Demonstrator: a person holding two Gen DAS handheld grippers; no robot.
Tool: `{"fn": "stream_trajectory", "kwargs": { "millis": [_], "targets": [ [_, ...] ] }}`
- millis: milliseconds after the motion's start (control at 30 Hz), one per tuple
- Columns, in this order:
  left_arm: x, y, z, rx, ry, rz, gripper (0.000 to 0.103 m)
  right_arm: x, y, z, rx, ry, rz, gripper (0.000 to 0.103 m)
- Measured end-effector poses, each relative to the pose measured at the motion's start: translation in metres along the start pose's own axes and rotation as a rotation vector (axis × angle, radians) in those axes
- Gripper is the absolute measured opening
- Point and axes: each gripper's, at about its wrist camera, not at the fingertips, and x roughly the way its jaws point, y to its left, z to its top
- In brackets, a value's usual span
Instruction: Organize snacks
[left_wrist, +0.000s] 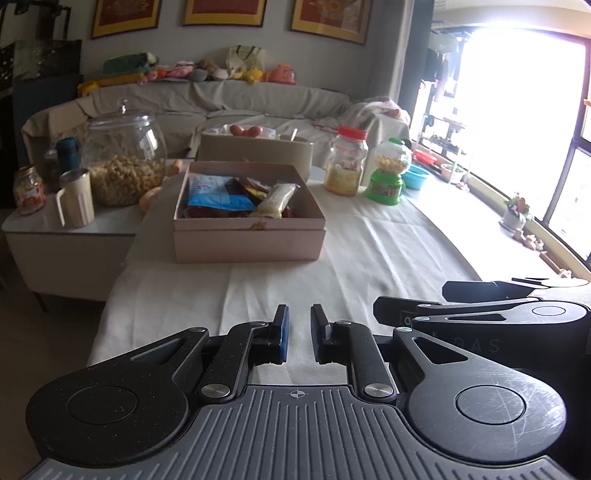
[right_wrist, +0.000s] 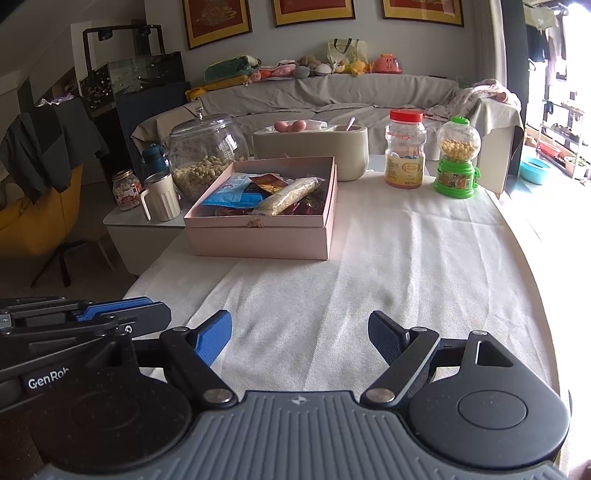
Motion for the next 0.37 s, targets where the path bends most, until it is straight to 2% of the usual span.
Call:
{"fn": "stream_trajectory", "kwargs": {
  "millis": [300,367],
  "targets": [
    [0.0050,0.0026,-0.0019,-0.009,-0.012,-0.025,0.016,0.0008,0.0008,-0.0006,-0.002,0.001,-0.012,0.082],
    [0.0063,0.0075,-0.0017,-0.032,-0.009,-0.011,0.017,0.0027,0.0013,-0.0003,-0.004,0.008,-0.015,0.082]
  ]
}}
